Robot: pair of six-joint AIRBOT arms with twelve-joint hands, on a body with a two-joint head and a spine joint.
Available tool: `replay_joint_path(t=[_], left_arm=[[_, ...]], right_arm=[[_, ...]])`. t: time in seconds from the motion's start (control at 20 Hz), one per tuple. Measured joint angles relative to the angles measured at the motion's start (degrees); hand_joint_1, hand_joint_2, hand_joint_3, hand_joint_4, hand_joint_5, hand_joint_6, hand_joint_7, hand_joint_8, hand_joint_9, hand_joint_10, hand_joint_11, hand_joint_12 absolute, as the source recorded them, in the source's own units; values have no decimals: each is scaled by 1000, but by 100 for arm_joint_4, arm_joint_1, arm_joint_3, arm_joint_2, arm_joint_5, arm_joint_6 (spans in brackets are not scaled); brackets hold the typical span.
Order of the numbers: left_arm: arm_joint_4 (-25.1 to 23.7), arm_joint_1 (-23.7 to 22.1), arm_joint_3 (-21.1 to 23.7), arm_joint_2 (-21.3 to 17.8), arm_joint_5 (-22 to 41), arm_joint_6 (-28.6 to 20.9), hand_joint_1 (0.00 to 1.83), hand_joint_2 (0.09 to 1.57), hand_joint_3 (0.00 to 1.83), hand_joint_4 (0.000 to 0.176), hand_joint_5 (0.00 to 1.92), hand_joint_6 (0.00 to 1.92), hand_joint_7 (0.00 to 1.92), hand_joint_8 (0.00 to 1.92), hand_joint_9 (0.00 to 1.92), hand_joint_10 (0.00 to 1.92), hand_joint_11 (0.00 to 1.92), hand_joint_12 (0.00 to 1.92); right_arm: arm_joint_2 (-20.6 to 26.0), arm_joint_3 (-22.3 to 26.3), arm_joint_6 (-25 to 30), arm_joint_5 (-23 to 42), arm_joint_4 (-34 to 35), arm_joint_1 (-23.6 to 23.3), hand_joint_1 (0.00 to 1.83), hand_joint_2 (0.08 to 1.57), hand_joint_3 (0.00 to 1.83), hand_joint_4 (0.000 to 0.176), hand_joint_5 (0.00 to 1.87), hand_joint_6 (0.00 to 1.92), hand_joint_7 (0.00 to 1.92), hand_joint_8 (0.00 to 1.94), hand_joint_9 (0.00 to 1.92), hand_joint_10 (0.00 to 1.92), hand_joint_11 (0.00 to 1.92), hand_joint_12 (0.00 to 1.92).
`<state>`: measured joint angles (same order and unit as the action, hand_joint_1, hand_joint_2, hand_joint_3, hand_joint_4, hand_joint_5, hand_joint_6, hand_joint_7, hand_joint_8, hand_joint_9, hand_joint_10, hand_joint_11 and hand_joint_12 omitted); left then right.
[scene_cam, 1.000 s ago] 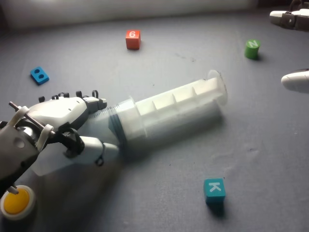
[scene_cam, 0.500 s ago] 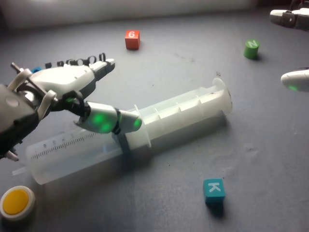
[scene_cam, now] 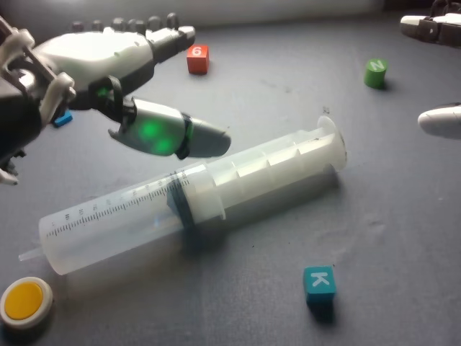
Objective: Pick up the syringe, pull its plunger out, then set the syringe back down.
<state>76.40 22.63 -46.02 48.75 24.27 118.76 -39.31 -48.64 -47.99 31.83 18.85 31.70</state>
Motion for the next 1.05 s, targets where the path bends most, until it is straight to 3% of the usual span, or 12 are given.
replay_joint_path(t=[0.05,0.1,0.15,0.2,0.25,0.35,0.4,0.5,0.55,0.65,0.75,1.05], left_arm=[[286,-221,39,-42,-114,420,465,906,1,0,324,8,475,119,430,314,0,1148],[501,-380,44,-66,-201,717,443,932,4,0,183,827,183,1239,151,1475,0,1766],[614,-463,46,-83,-271,896,402,1002,14,0,36,1635,57,1785,130,1832,157,1890],[813,-575,68,-129,-358,1174,393,1082,22,0,78,1864,85,1894,184,1903,267,1915],[1027,-702,74,-162,-463,1416,382,1128,16,0,139,1910,186,1916,270,1917,354,1920],[1276,-986,87,-214,-562,1781,139,1282,39,0,1026,1921,1121,1921,1049,1921,885,1921],[1425,-1117,87,-225,-564,2000,294,1282,19,0,1199,1921,1281,1921,1228,1921,1082,1921],[1742,-1158,168,-254,-542,2144,779,1335,9,0,1120,1921,1371,1921,1443,1921,1426,1921],[1792,-1178,199,-260,-560,2162,932,1356,10,0,1192,1921,1426,1921,1503,1921,1491,1921],[1797,-1353,221,-260,-581,2166,877,1405,23,0,1145,1921,1391,1921,1494,1921,1464,1921],[1770,-1464,223,-260,-560,2170,641,1456,31,0,1119,1921,1348,1921,1428,1921,1401,1921],[2387,-1626,240,-291,-557,2780,767,1451,11,0,1153,1921,1398,1921,1463,1921,1416,1921]], right_arm=[[2,0,-2,2,0,0,489,1071,0,0,258,8,365,8,397,22,5,1000],[2,0,-2,0,2,0,406,1039,0,0,360,32,508,50,533,74,106,1139],[2,0,-2,0,2,0,420,1029,2,0,466,68,522,317,444,611,153,1383],[0,0,-2,4,0,0,455,991,0,0,460,648,338,1281,306,1483,208,1803],[2,0,-2,-2,0,0,481,982,0,0,317,1312,237,1809,263,1833,269,1897],[0,0,-4,2,-42,0,417,999,1,0,423,1883,531,1936,580,1917,607,1920],[0,0,-2,28,-66,0,377,1015,3,0,589,1913,731,1940,786,1920,854,1921],[0,0,-4,37,-72,0,375,1125,15,0,1200,1921,1388,1941,1428,1921,1480,1921],[2,0,-4,31,-70,0,717,1270,40,0,1408,1921,1592,1941,1625,1921,1637,1921],[0,11,-9,44,-168,2,1149,1337,20,0,1387,1921,1536,1941,1612,1921,1685,1921],[-4,11,-2,66,-236,42,1104,1318,5,0,1347,1921,1513,1941,1595,1921,1679,1921],[-11,11,37,111,-474,83,1072,1326,0,0,1303,1921,1449,1941,1540,1921,1635,1921]])
